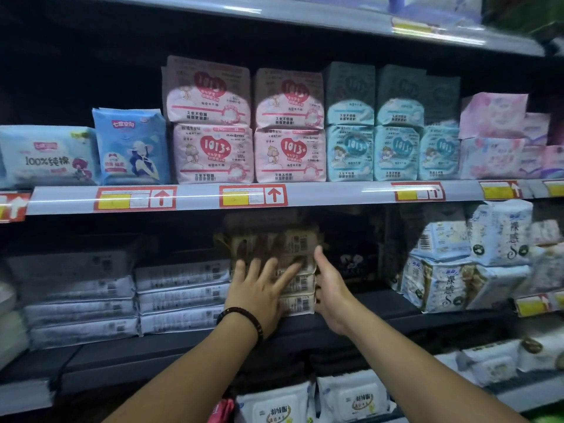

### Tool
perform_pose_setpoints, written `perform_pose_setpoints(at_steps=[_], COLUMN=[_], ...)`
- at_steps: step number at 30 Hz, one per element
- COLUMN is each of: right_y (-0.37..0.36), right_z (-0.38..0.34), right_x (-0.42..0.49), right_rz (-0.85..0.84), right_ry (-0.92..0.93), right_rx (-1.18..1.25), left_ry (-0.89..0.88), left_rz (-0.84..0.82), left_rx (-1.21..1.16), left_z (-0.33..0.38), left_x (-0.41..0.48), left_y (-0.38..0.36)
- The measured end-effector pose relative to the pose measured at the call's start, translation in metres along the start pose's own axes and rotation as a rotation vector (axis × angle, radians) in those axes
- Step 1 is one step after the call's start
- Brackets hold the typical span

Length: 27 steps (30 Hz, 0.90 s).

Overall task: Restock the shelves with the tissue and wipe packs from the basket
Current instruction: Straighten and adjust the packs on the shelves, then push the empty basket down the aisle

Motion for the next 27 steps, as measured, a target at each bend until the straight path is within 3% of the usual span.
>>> perform_pose_setpoints(at_steps=[7,11,15,18,20,23,27], right_y=[-0.007,0.015,0.022,0.026,0.027,0.041,0.081], right_z=[-0.006,-0.045,-0.059,-0.021,0.027,0.118,0.245], right_x=[-0.001,-0.025,-0.073,-0.122,-0.155,-0.202,-0.271], right_rz=[-0.042,0.166,0.188,0.091,-0.004,-0.097,-0.133], right_ry=[-0.021,0.194,0.419,0.463,0.441,0.390,0.204], right_rx=[-0.206,-0.556,-0.784,-0.905,-0.982,-1.133,-1.293], left_ry=[0.005,0.022,0.066,0.047,0.090,0.194,0.299], left_rz=[-0.117,-0.192,0.087,0.238,0.137,-0.155,-0.566], left_rx=[-0.016,-0.028,-0.298,-0.515,-0.647,-0.780,-0.720], left_z=[-0.002,0.004,0.014,0.033,0.047,0.070,0.100], left_x=[0.005,0.002,-0.036,-0.110,-0.164,-0.247,-0.353], left_y=[-0.015,-0.002,0.044,0.047,0.020,-0.045,-0.133])
Point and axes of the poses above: each hand's wrist, its own x-axis towards the middle knuckle, its own y-axis out of the back of the hand, z = x × y, the point moved 9 cm from there along x, towards the middle knuckle, and after that the axes turned 8 degrees about z, right-handed, at the moved point
